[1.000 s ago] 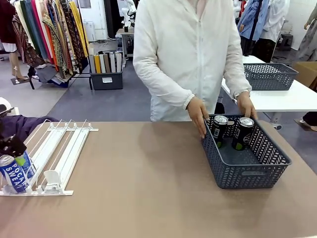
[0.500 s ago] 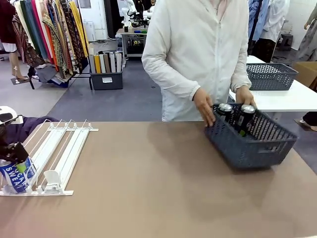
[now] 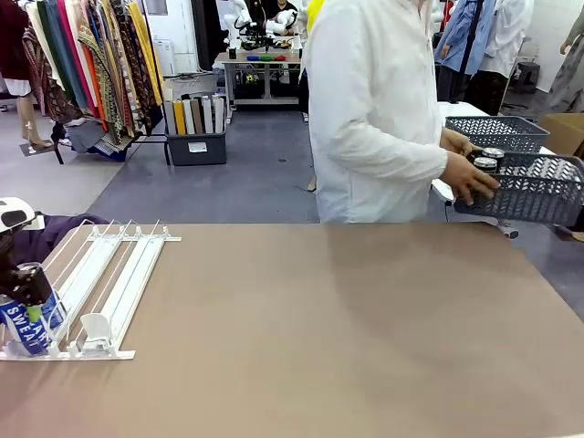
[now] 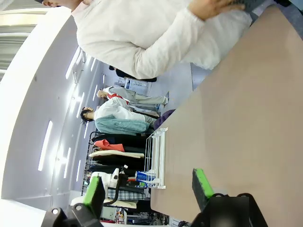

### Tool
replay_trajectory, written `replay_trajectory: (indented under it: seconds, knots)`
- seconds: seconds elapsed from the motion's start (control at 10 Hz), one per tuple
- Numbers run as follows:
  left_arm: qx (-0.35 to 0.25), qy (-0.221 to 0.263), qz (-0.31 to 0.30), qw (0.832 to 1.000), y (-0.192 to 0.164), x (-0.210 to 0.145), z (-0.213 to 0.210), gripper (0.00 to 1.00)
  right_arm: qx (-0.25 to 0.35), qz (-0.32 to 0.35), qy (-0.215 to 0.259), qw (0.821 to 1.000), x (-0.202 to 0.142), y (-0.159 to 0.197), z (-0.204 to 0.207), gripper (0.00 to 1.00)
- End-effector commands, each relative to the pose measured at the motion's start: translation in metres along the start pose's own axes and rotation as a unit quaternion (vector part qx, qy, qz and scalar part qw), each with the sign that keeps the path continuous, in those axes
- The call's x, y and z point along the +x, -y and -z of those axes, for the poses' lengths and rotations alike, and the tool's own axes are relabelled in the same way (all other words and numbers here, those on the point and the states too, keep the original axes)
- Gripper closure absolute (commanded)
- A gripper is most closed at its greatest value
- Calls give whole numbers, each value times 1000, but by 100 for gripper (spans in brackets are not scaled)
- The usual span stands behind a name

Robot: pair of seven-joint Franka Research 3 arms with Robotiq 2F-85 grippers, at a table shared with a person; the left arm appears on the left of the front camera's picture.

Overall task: Retrieve and store the cans from the dispenser.
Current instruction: Pick up one can from the Automatic Can Dispenser and place it in the middle of the table.

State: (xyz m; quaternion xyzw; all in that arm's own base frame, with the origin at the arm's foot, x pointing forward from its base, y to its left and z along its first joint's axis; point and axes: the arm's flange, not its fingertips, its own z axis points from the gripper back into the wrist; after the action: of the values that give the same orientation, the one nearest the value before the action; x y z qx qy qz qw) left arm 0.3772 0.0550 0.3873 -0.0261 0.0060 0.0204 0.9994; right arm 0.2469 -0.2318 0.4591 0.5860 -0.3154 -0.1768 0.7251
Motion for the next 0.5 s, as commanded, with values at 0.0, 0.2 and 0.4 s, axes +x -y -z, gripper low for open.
replay_trajectory:
  seconds: [0.0, 0.2, 0.4]
  knots:
    - [5, 12, -7, 1000, 2, -18, 13, 100, 12, -5, 9, 1000, 3, -4, 2, 0]
    - [1, 19, -3, 1000, 2, -18, 12, 100, 12, -5, 9, 1000, 3, -4, 2, 0]
    - [-7, 21, 0, 1000, 2, -19, 12, 100, 12, -5, 9, 1000, 3, -4, 2, 0]
